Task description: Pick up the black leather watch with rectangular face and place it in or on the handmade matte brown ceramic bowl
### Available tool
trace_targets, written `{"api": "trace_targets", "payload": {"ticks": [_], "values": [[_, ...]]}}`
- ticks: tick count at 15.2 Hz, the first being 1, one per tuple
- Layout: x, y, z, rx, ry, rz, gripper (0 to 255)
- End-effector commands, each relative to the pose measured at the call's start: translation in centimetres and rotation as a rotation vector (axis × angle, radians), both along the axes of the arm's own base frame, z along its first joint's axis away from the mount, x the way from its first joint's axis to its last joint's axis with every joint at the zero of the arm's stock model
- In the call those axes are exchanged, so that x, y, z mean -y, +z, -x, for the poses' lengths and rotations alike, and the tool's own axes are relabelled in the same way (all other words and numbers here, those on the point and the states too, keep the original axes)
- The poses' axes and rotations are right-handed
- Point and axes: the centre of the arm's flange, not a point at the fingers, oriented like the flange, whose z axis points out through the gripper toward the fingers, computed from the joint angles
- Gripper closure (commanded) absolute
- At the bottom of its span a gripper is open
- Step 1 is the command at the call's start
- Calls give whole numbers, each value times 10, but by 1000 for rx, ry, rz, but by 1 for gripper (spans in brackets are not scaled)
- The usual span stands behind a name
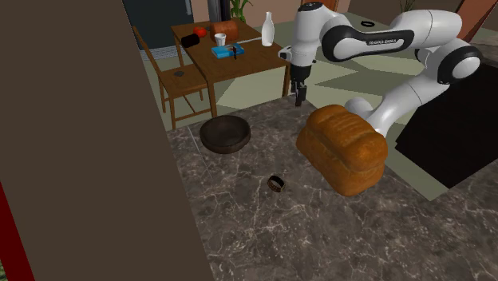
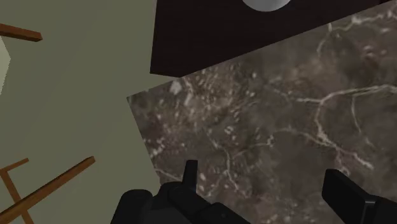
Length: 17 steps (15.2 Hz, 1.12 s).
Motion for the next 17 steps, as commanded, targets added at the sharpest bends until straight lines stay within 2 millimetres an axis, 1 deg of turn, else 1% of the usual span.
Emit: {"api": "trace_targets", "payload": {"ticks": [1, 9, 17], "values": [[0, 0, 0, 0, 0, 0, 0], [-95, 2, -40, 4, 94, -16, 0], [-193, 6, -71, 7, 189, -32, 0]]}}
